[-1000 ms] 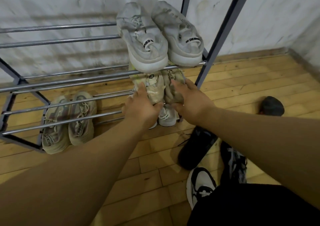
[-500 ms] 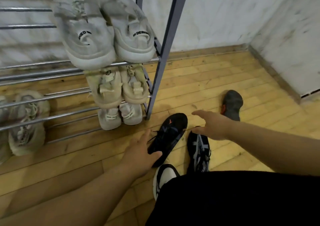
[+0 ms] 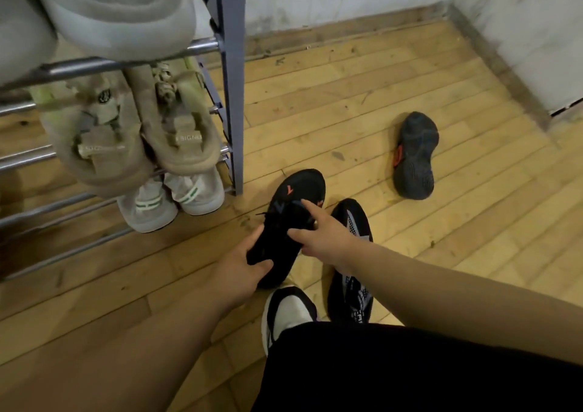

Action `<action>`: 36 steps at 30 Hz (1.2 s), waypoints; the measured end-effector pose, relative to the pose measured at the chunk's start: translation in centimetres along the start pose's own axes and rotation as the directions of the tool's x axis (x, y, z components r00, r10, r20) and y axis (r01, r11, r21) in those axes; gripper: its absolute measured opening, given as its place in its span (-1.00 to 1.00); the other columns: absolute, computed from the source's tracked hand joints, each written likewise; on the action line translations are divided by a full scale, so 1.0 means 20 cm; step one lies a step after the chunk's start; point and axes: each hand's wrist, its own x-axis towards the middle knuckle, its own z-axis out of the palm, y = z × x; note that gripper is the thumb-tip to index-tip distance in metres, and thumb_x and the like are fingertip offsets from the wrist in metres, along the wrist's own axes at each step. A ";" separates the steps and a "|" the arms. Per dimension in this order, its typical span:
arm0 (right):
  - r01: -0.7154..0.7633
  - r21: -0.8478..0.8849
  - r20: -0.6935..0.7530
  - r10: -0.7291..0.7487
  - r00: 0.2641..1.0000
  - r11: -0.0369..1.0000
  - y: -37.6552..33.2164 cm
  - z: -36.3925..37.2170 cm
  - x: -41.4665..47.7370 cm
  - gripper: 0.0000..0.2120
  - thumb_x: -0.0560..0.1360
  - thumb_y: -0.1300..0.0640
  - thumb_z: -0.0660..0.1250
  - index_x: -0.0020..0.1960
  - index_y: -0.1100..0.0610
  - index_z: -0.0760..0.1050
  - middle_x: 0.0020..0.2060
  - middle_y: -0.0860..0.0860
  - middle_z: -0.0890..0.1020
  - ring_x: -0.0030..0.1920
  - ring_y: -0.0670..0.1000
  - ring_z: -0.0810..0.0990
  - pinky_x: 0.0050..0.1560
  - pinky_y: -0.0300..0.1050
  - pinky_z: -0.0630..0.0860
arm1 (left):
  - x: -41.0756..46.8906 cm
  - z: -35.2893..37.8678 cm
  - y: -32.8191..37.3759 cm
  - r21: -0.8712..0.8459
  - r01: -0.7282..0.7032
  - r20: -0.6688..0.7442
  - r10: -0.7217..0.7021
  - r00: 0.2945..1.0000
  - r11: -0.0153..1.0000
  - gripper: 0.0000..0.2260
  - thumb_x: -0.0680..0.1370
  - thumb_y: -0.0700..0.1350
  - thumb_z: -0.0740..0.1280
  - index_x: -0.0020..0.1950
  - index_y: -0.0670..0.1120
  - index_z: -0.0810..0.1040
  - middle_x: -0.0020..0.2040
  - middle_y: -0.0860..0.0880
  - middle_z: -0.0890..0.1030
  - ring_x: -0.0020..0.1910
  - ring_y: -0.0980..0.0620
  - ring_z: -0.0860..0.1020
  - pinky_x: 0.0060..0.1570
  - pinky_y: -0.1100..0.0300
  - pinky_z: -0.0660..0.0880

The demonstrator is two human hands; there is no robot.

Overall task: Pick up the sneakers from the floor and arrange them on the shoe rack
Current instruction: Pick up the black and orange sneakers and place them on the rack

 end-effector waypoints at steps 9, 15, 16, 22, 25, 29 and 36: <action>0.016 -0.392 -0.480 -0.220 0.849 0.920 -0.05 -0.39 0.00 -0.41 0.55 -0.06 0.38 0.53 -0.15 0.28 0.32 0.09 0.51 0.21 0.15 0.59 0.16 0.11 0.61 | 0.04 0.06 0.18 -0.116 0.008 -0.064 -0.015 0.998 0.993 -0.43 0.66 -0.28 0.28 0.57 0.22 0.33 0.45 0.09 0.49 0.43 0.02 0.45 0.42 -0.01 0.43; -0.391 -0.443 -0.644 0.017 0.765 0.807 0.09 -0.89 0.18 -0.16 0.54 -0.18 0.40 0.62 -0.25 -0.07 0.64 0.11 -0.06 0.54 0.34 0.14 0.46 0.26 0.33 | 0.09 0.16 0.26 -0.258 0.009 -0.078 -0.030 0.997 0.966 -0.45 0.66 -0.26 0.30 0.54 0.25 0.36 0.41 0.09 0.55 0.39 -0.01 0.51 0.35 -0.16 0.51; -0.383 -0.416 -0.630 0.042 0.776 0.825 0.11 -0.92 0.20 -0.13 0.53 -0.17 0.42 0.62 -0.25 -0.09 0.63 0.12 -0.03 0.53 0.33 0.18 0.42 0.27 0.40 | 0.09 0.17 0.26 -0.269 0.012 -0.077 -0.034 0.996 0.963 -0.45 0.66 -0.26 0.30 0.53 0.26 0.37 0.40 0.09 0.55 0.39 -0.02 0.52 0.34 -0.16 0.52; -0.175 -0.247 -0.678 -0.041 0.734 0.953 0.15 -0.96 0.20 -0.19 0.55 -0.03 0.39 0.64 -0.10 -0.01 0.44 0.15 0.41 0.31 0.28 0.50 0.24 0.24 0.56 | 0.11 0.21 0.31 -0.301 0.069 -0.068 -0.094 0.993 0.951 -0.43 0.65 -0.28 0.30 0.53 0.27 0.37 0.38 0.02 0.56 0.33 -0.08 0.56 0.23 -0.17 0.59; 0.084 0.190 -0.690 0.072 0.720 0.978 0.11 -0.88 0.14 -0.27 0.65 0.02 0.28 0.66 -0.13 -0.08 0.51 0.09 0.38 0.26 0.15 0.59 0.21 0.06 0.61 | 0.10 0.21 0.32 -0.294 0.070 -0.075 -0.096 0.993 0.953 -0.45 0.65 -0.25 0.31 0.49 0.32 0.38 0.39 0.03 0.55 0.36 -0.08 0.53 0.28 -0.20 0.55; 0.052 0.612 -0.544 0.372 0.752 0.789 0.16 -0.61 -0.05 -0.29 0.64 -0.05 0.21 0.64 -0.19 -0.13 0.37 0.00 0.46 0.09 0.10 0.62 0.15 0.06 0.62 | 0.06 0.24 0.35 -0.401 0.095 -0.077 -0.137 0.988 0.911 -0.46 0.66 -0.28 0.29 0.49 0.29 0.41 0.35 -0.04 0.56 0.28 -0.12 0.58 0.18 -0.20 0.61; 0.195 0.406 -0.272 -0.086 0.958 0.893 -0.13 -0.34 -0.37 -0.35 0.63 -0.14 0.29 0.59 -0.35 0.04 0.11 -0.04 0.66 0.12 0.06 0.68 0.23 0.14 0.60 | -0.19 0.11 0.59 -0.302 -0.016 -0.011 0.013 1.000 0.953 -0.51 0.68 -0.30 0.26 0.48 0.19 0.48 0.34 -0.01 0.58 0.27 -0.06 0.59 0.13 -0.14 0.64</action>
